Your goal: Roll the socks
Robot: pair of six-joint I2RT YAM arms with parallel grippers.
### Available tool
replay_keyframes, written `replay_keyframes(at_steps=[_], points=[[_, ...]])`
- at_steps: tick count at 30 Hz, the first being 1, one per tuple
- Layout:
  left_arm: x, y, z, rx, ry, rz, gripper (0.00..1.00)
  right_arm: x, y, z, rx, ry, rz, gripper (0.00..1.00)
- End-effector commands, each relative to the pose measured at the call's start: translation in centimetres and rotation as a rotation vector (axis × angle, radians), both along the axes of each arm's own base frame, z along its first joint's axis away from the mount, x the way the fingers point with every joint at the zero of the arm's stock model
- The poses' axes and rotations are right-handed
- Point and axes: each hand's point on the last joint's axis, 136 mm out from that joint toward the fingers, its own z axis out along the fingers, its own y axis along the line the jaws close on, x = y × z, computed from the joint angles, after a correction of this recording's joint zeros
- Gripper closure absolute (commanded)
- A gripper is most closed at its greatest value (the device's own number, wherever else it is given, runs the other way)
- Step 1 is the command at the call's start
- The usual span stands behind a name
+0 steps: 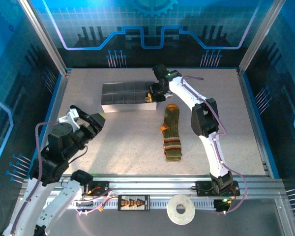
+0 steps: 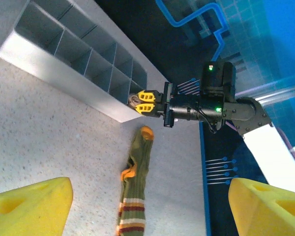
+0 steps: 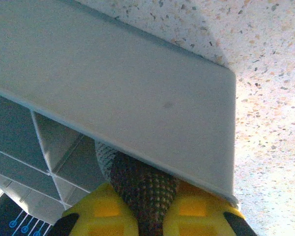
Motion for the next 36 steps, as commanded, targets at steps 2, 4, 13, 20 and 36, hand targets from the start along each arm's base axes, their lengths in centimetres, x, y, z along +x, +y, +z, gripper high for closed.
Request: replay_keyframes(at_steps=[2,4,13,20,36], points=[[-0.2,0.8,2.2,0.141,-0.111,-0.014,0.15,-1.2,-0.8,-2.8,-0.051,0.115,-0.029,0.96],[-0.2,1.0,2.3,0.141,-0.116,-0.003,0.15,-1.1,-0.7,-2.1,-0.056,0.101,-0.026,0.86],[0.0,0.8,2.0,0.114,-0.097,0.000,0.15,-0.5,-1.3,2.4,-0.078,0.002,-0.052,0.39],[0.1,0.6,1.6,0.101,-0.079,-0.002,0.15,-0.3,-1.2,5.1,-0.057,-0.059,-0.046,0.38],[0.7,0.0,0.6,0.059,-0.035,-0.008,0.15,0.3,-0.9,6.6,-0.060,-0.257,0.141,0.84]])
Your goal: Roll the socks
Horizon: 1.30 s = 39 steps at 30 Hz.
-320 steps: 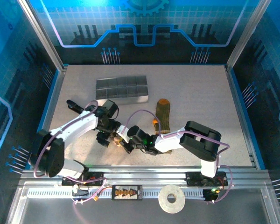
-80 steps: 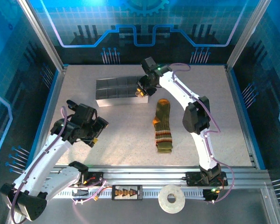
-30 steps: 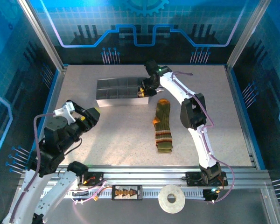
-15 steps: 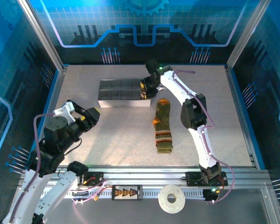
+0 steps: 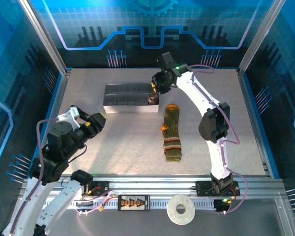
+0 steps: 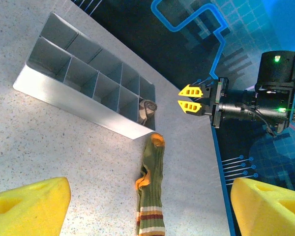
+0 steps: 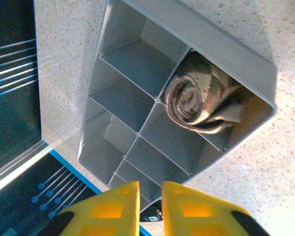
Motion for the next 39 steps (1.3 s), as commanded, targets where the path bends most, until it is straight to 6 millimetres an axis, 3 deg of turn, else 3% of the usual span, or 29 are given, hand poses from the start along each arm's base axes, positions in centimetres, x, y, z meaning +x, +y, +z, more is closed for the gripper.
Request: replay_keyframes(at_steps=[1,7,11,16,19,23,26,29,31,35,37,39], points=[[0.3,-0.4,0.2,-0.028,-0.003,-0.005,0.15,0.5,1.3,-3.4,-0.009,-0.003,0.096,0.84],[0.2,-0.4,0.1,-0.030,0.005,-0.004,0.15,0.6,1.4,-6.9,-0.042,0.037,0.134,0.82],[0.2,-0.3,0.0,-0.033,0.012,-0.001,0.15,-0.6,0.5,-9.3,-0.076,0.104,0.141,0.82],[0.2,-0.3,-0.1,-0.035,0.017,0.004,0.15,-1.6,0.0,-10.3,-0.076,0.127,0.141,0.81],[0.4,-0.4,-0.2,-0.044,0.024,0.004,0.15,-0.7,0.0,-8.4,-0.076,0.063,0.157,0.76],[0.6,-0.7,-0.4,-0.050,0.044,-0.001,0.15,1.1,-0.3,-2.0,-0.134,-0.153,0.235,0.64],[0.8,-0.8,-1.1,-0.052,0.085,0.002,0.15,0.1,-2.1,1.8,-0.226,-0.275,0.292,0.51],[1.2,-1.5,-2.5,-0.068,0.156,-0.007,0.16,-2.5,-4.9,3.1,-0.328,-0.370,0.336,0.48],[1.5,-2.2,-3.8,-0.088,0.219,-0.021,0.17,-4.7,-6.5,2.1,-0.374,-0.399,0.399,0.46],[2.2,-4.0,-6.6,-0.138,0.343,-0.057,0.22,-10.5,-9.9,-3.4,-0.473,-0.227,0.519,0.41],[2.5,-4.6,-7.9,-0.150,0.395,-0.067,0.23,-13.0,-10.3,-6.1,-0.465,-0.134,0.562,0.41],[2.6,-5.2,-9.0,-0.151,0.435,-0.075,0.23,-14.7,-9.3,-8.3,-0.443,-0.114,0.614,0.44]])
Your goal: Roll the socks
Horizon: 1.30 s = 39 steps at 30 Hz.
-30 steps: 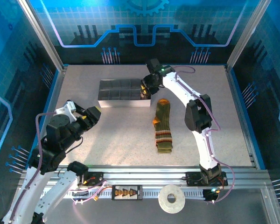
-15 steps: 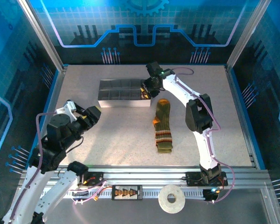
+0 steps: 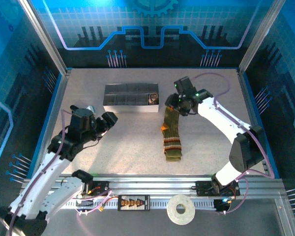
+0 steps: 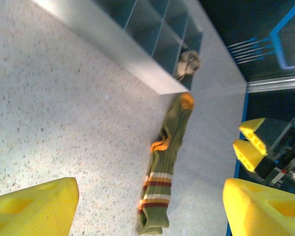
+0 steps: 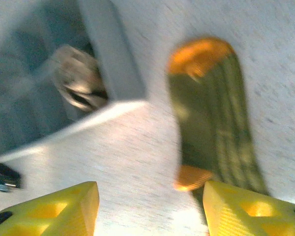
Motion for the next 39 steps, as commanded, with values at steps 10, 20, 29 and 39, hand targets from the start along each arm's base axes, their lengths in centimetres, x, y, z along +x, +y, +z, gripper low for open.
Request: replay_keyframes(at_steps=[10,20,29,39], points=[[-0.4,-1.9,-3.5,-0.028,0.112,-0.036,0.24,-7.2,3.0,-14.4,-0.053,0.300,0.175,0.45],[-2.3,0.4,-4.4,0.024,0.141,0.035,0.24,-13.5,10.7,-19.5,0.035,0.522,0.175,0.44],[-3.7,1.5,-5.2,0.038,0.173,0.062,0.24,-15.9,19.6,-21.1,0.042,0.565,0.288,0.43],[-4.7,1.5,-6.9,0.000,0.235,0.091,0.24,-13.6,18.2,-21.3,-0.065,0.517,0.371,0.40]])
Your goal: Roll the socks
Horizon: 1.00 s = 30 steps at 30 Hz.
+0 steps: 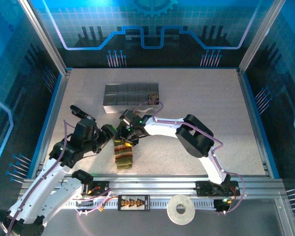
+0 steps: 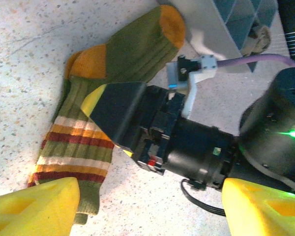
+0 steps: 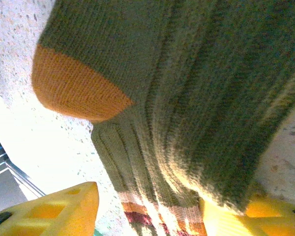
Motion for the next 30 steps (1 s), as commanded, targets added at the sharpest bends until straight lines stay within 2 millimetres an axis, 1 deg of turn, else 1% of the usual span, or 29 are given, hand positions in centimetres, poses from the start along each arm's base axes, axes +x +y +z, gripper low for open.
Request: replay_keyframes(at_steps=[1,2,3,4,6,7,10,14,16,17,18,19,20,22,23,25,26,27,28,30], points=[[-0.8,0.2,-1.8,-0.019,0.078,0.035,0.24,-2.7,-7.8,-8.3,-0.323,0.132,0.041,0.40],[-0.9,0.1,-2.2,-0.026,0.093,0.040,0.24,-2.5,-7.3,-7.5,-0.290,0.117,0.064,0.38],[-1.2,0.1,-2.7,-0.030,0.114,0.050,0.25,-2.2,-6.4,-6.3,-0.241,0.083,0.092,0.36],[-1.4,0.2,-3.1,-0.033,0.136,0.063,0.25,-1.9,-5.1,-4.7,-0.177,0.032,0.136,0.33],[-1.9,0.5,-3.6,-0.035,0.173,0.087,0.27,-1.4,-3.5,-1.6,-0.083,-0.065,0.209,0.27],[-2.2,0.6,-3.9,-0.035,0.194,0.102,0.27,-1.3,-2.9,0.1,-0.038,-0.115,0.242,0.23],[-3.0,1.2,-4.6,-0.029,0.253,0.152,0.31,-1.0,-2.1,4.3,0.080,-0.239,0.300,0.16],[-3.7,1.3,-5.4,-0.044,0.314,0.198,0.35,-0.7,-2.9,8.3,0.157,-0.387,0.365,0.13],[-3.9,1.4,-5.7,-0.053,0.341,0.222,0.38,-0.5,-4.0,10.1,0.184,-0.483,0.395,0.13],[-3.9,1.3,-5.8,-0.057,0.350,0.229,0.39,-0.3,-4.6,10.9,0.175,-0.544,0.420,0.14],[-4.0,1.3,-5.9,-0.061,0.363,0.236,0.41,-0.4,-5.5,11.7,0.147,-0.644,0.482,0.15],[-4.0,1.1,-6.1,-0.068,0.381,0.241,0.42,-1.1,-6.2,12.8,0.120,-0.768,0.570,0.16],[-4.1,0.9,-6.3,-0.073,0.403,0.245,0.43,-1.4,-6.9,12.8,0.071,-0.881,0.651,0.16],[-4.4,0.4,-6.8,-0.086,0.460,0.242,0.45,-3.2,-8.4,13.1,0.027,-1.145,0.830,0.14],[-4.5,0.1,-7.2,-0.091,0.489,0.241,0.45,-4.3,-9.1,12.6,0.024,-1.239,0.917,0.13],[-5.1,-0.1,-8.0,-0.086,0.560,0.260,0.45,-7.5,-10.4,10.7,0.020,-1.449,1.196,0.11],[-5.3,-0.2,-8.3,-0.088,0.585,0.272,0.45,-8.3,-10.8,9.7,-0.016,-1.503,1.302,0.10],[-5.6,-0.2,-8.8,-0.089,0.611,0.287,0.45,-8.7,-11.2,8.4,-0.069,-1.514,1.405,0.11],[-5.8,-0.2,-9.2,-0.093,0.635,0.307,0.45,-9.0,-11.5,7.3,-0.099,-1.486,1.502,0.11],[-6.1,-0.3,-10.0,-0.114,0.663,0.340,0.46,-9.4,-11.2,6.0,-0.146,-1.485,1.613,0.13]])
